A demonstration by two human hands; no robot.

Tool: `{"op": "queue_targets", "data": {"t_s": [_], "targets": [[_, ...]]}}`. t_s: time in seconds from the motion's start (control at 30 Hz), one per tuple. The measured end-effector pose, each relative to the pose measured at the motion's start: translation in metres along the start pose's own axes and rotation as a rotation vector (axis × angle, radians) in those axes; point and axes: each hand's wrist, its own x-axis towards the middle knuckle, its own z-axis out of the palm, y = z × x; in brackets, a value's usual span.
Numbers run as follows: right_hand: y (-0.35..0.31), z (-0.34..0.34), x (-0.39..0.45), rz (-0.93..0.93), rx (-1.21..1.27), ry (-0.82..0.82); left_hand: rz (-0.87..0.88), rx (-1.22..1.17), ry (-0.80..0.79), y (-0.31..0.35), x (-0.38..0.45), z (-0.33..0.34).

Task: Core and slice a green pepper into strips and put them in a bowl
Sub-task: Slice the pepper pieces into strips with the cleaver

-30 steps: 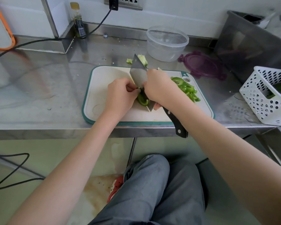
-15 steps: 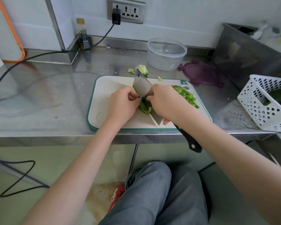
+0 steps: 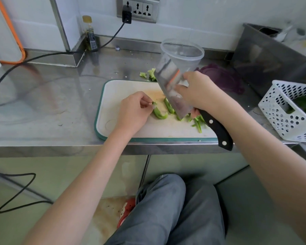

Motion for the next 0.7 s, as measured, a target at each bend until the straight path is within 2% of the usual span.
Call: {"op": "queue_targets", "data": {"t_s": [0.13,0.27,0.37,0.7], "targets": [[-0.009,-0.001,-0.004,-0.022,0.009,-0.027,-0.014,-0.003,-0.012,0.000,-0.001,0.000],[-0.015,0.007,-0.008,0.061,0.137,-0.100,-0.003,-0.019,-0.019,0.001,-0.003,-0.001],[-0.017,0.012,-0.011,0.086,0.137,-0.126,0.003,-0.010,-0.020,0.001,-0.003,-0.001],[-0.007,0.031,0.002,0.042,0.076,-0.038,0.019,0.024,-0.048,0.000,-0.002,-0.001]]}}
